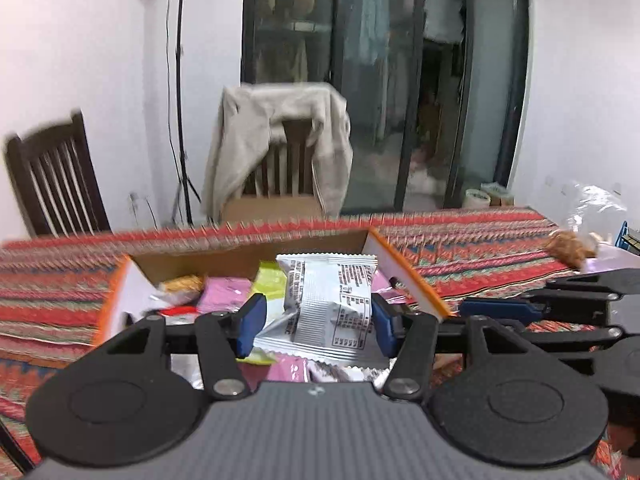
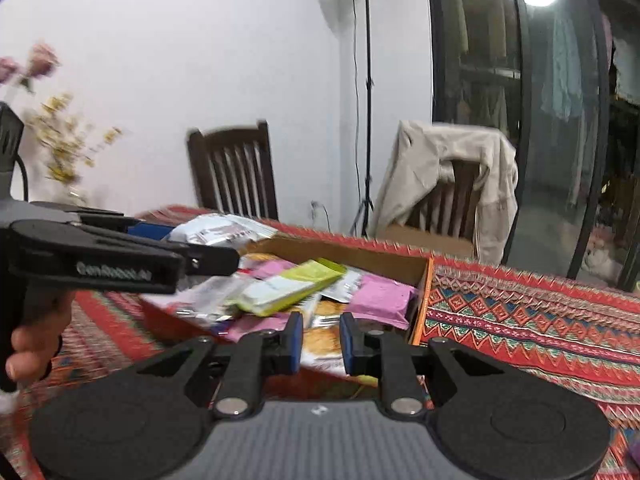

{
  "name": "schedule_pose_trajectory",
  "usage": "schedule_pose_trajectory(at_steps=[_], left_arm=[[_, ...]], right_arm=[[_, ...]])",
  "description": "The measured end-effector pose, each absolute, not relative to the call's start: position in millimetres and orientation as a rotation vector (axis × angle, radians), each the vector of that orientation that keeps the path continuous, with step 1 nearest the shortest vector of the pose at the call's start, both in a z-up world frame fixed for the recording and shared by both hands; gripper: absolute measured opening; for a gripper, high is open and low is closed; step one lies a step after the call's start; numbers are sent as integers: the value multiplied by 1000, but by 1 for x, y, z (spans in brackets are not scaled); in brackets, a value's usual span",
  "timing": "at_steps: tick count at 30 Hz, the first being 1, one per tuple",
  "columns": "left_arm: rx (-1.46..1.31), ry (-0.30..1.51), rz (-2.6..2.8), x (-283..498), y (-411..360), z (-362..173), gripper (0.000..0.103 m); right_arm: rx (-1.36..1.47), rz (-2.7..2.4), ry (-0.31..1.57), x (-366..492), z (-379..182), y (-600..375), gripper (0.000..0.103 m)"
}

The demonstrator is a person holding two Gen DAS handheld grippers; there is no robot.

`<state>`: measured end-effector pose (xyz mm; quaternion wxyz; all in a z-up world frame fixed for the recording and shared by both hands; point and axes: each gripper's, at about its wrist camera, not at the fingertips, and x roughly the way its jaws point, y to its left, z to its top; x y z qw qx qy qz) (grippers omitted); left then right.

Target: Organize snacks

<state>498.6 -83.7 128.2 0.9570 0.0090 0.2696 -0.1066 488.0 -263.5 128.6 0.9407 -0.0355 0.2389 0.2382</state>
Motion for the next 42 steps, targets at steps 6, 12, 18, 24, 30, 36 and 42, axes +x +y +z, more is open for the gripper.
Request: schedule_pose_trajectory(at_steps=[6, 12, 18, 24, 30, 36, 42], left_arm=[[-53, 665, -198, 559, -84, 86, 72], [-57, 618, -200, 553, -76, 89, 85], [-52, 583, -190, 533, -68, 112, 88], [-1, 523, -155, 488, -48, 151, 92], [57, 439, -118, 411, -29, 196, 103], [65, 385, -100, 332, -19, 224, 103], [55, 320, -96, 259, -16, 229, 103]], right_arm=[[-101, 419, 589, 561, 86, -244, 19], [-98, 422, 549, 564, 68, -238, 83], [-102, 403, 527, 557, 80, -238, 83], [-95, 392, 469, 524, 119, -248, 83], [-122, 364, 386, 461, 172, -264, 90], [-135, 349, 328, 392, 206, -280, 99], [-121, 351, 261, 320, 216, -292, 100]])
